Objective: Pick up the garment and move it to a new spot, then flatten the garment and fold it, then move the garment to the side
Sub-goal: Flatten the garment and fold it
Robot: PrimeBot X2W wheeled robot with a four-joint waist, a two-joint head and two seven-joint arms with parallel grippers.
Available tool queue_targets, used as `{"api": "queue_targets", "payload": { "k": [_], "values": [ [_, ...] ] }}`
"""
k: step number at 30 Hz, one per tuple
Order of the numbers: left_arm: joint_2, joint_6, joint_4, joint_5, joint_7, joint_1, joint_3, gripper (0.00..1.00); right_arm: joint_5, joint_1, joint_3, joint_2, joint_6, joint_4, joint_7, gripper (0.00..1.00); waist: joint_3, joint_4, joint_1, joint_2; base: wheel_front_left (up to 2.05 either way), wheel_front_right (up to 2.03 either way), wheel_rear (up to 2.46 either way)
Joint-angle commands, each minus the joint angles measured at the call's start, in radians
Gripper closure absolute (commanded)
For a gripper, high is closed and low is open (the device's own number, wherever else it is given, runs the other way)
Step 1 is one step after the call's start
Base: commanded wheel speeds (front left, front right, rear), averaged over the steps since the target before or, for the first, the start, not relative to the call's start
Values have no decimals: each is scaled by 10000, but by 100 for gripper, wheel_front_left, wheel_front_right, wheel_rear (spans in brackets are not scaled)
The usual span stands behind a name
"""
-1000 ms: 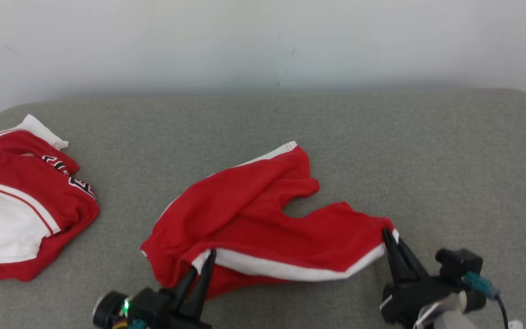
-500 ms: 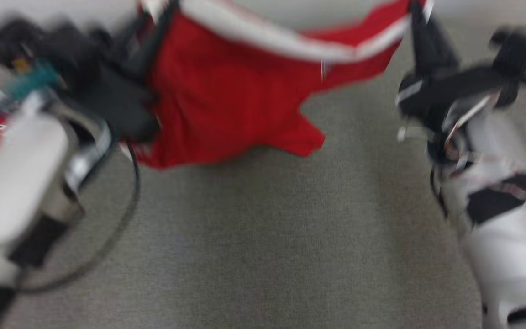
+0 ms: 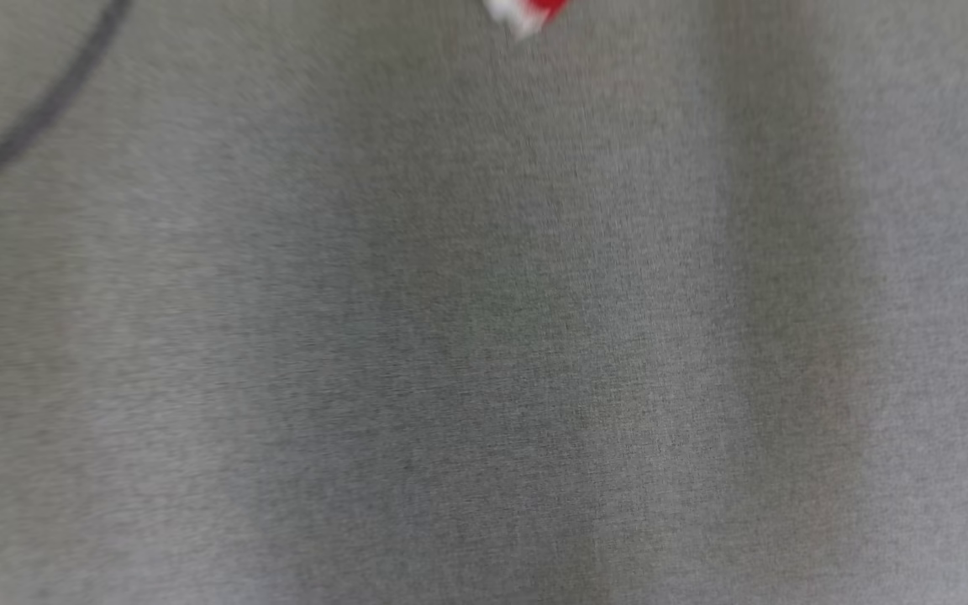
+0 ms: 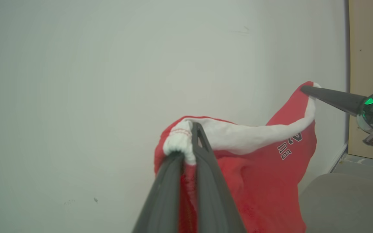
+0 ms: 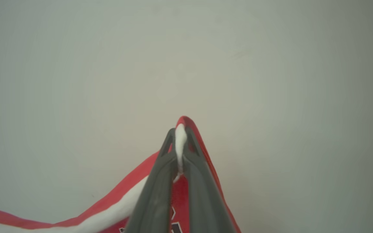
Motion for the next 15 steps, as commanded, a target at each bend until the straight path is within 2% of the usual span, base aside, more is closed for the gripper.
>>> {"api": "queue_targets", "payload": {
  "k": [1, 5, 9, 15],
  "values": [
    [-89, 18, 272, -211, -20, -494, -163, 100, -126, -445, -68, 54, 4, 218, -62, 100, 924, -473, -3, -3, 0, 0, 0],
    [-221, 18, 924, -689, -236, -1691, -598, 100, -420, -1547, -189, 174, 4, 846, -202, 100, 1169, -590, -3, -3, 0, 0, 0],
    [-116, 18, 1409, -940, -563, -2596, -1214, 100, -715, -2293, -102, 285, 4, 1222, -308, 100, 1388, -654, -3, -3, 0, 0, 0],
    [-38, 18, 1845, -1487, -957, -3070, -1796, 100, -898, -2758, 60, 360, 4, 1607, -442, 100, 1479, -690, -3, -3, 0, 0, 0]
  ]
}}
